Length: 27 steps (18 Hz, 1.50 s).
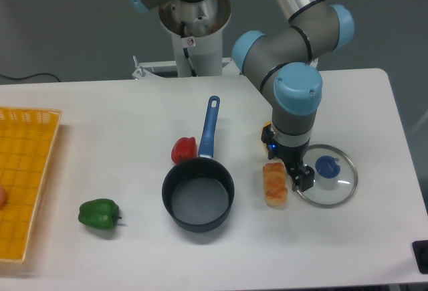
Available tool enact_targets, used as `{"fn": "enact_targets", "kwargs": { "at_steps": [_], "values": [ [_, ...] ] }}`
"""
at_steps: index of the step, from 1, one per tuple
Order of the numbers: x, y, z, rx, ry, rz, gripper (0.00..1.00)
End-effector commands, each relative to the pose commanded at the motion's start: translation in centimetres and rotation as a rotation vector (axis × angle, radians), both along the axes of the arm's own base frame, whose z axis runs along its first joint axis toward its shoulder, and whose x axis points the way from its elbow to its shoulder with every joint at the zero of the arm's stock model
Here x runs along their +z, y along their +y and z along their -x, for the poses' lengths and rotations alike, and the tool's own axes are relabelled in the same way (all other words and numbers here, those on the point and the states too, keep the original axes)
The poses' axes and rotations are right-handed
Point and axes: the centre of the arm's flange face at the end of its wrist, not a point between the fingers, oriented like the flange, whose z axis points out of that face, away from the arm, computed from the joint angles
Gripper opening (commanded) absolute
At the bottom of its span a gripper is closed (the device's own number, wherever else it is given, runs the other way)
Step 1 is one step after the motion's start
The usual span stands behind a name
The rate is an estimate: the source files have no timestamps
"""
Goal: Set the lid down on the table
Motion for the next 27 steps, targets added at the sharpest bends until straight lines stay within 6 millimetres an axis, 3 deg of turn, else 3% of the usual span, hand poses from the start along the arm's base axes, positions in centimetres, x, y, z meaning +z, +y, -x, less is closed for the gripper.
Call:
{"fn": "enact_targets", "kwargs": {
  "at_steps": [11, 20, 24, 27],
  "values": [
    [-0.4, -0.2, 0.3, 0.003, -0.005, 0.003, 1.00],
    [-1.2, -1.2, 1.8, 0.013, -0.008, 0.012, 1.00],
    [-3.0, -1.9, 2.9, 0.017, -0.009, 0.058, 1.00],
    [-5.0, -3.9, 4.6, 0.011, -0.018, 0.106, 1.00]
  ]
}}
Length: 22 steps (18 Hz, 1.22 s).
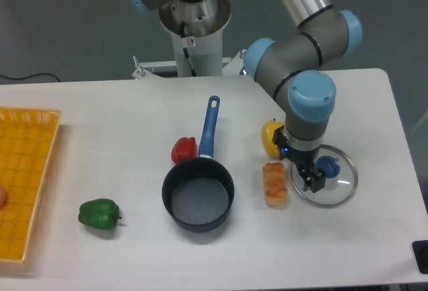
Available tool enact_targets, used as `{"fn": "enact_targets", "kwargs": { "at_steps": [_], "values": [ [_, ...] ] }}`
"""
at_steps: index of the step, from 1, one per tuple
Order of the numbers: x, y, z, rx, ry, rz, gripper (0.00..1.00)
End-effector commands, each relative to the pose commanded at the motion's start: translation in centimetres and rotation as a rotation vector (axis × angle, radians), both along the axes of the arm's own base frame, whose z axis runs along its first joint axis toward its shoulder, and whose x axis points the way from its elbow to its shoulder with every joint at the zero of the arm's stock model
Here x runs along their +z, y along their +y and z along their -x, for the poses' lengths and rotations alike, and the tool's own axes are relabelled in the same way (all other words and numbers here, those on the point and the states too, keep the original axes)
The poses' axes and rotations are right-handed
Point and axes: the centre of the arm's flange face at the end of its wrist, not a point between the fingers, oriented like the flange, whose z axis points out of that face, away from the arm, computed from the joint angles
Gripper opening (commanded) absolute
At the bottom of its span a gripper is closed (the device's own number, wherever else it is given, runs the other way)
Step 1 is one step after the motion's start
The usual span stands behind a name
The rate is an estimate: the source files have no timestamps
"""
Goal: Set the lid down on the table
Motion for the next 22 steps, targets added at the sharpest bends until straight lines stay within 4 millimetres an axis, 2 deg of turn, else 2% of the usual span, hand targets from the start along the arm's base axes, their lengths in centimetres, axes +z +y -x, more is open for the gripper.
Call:
{"fn": "enact_targets", "kwargs": {
  "at_steps": [5, 8, 10, 15, 22],
  "values": [
    [-0.2, -1.8, 1.7, 0.024, -0.003, -0.001, 1.00],
    [-1.8, -2.6, 2.8, 0.032, -0.020, 0.007, 1.00],
    [-2.1, -2.4, 3.5, 0.026, -0.015, 0.009, 1.00],
    [-3.1, -2.9, 3.9, 0.037, -0.028, 0.016, 0.97],
    [-3.7, -3.0, 4.2, 0.070, -0.019, 0.004, 1.00]
  ]
}}
